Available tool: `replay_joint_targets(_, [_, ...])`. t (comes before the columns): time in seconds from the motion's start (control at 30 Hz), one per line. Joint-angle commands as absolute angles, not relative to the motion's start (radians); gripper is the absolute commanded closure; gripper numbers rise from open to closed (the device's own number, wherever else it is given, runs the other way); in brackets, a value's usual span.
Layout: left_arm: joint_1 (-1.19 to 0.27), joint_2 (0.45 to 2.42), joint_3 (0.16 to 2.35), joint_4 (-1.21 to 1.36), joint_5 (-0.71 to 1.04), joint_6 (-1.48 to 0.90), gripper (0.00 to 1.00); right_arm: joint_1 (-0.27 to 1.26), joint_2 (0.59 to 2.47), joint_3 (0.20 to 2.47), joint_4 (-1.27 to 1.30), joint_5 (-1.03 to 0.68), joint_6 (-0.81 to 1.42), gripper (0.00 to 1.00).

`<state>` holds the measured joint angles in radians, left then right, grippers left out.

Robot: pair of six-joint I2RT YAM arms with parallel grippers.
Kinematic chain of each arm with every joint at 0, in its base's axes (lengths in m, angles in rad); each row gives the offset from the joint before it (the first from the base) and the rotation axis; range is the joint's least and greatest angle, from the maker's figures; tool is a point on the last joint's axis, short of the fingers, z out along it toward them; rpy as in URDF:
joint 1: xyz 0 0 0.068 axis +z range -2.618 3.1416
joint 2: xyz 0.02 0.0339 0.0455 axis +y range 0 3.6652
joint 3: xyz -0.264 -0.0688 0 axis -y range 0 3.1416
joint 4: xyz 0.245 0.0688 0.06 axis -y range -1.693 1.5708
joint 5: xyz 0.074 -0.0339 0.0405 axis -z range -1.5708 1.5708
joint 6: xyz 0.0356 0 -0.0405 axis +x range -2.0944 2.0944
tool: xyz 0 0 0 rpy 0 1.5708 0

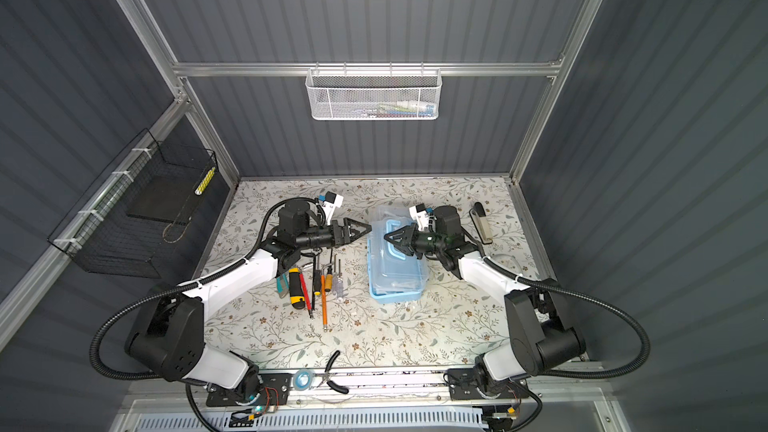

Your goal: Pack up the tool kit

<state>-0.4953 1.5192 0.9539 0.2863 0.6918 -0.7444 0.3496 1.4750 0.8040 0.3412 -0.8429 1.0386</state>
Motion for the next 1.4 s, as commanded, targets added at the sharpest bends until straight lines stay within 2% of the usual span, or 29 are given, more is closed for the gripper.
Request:
replay_joint_targets(0.0, [-0.503, 1.551, 0.943, 0.345, 0.716, -0.768, 0.04, 0.345, 1.480, 0.785, 0.589, -0.954, 1.159, 1.00])
replay_joint_targets(0.37, [-0.521, 1.617, 0.958, 0.387, 0.724, -0.785, 0.04, 0.335, 1.516, 0.729, 0.827, -0.988, 1.308, 1.00])
replay_joint_targets(0.67, [-0.532, 1.657, 0.984, 0.419, 0.719, -0.802, 0.04, 0.332, 1.530, 0.720, 0.798, -1.010, 1.279, 1.00])
replay_joint_targets(0.8, [-0.540, 1.688, 1.004, 0.450, 0.723, -0.820, 0.04, 0.329, 1.515, 0.722, 0.708, -0.995, 1.224, 0.99])
replay_joint_targets(0.87, [-0.544, 1.698, 1.014, 0.454, 0.724, -0.824, 0.04, 0.327, 1.502, 0.727, 0.660, -0.989, 1.193, 0.87])
replay_joint_targets(0.93, [-0.547, 1.701, 1.019, 0.461, 0.723, -0.826, 0.04, 0.323, 1.489, 0.731, 0.625, -0.985, 1.168, 0.68])
replay_joint_targets(1.03, [-0.548, 1.704, 1.026, 0.465, 0.723, -0.833, 0.04, 0.313, 1.455, 0.740, 0.521, -0.967, 1.106, 0.52])
replay_joint_targets(1.17, [-0.554, 1.700, 1.034, 0.459, 0.720, -0.834, 0.04, 0.292, 1.390, 0.755, 0.369, -0.929, 1.010, 0.41])
replay_joint_targets(1.37, [-0.560, 1.697, 1.066, 0.429, 0.720, -0.832, 0.04, 0.243, 1.292, 0.758, 0.191, -0.876, 0.922, 0.38])
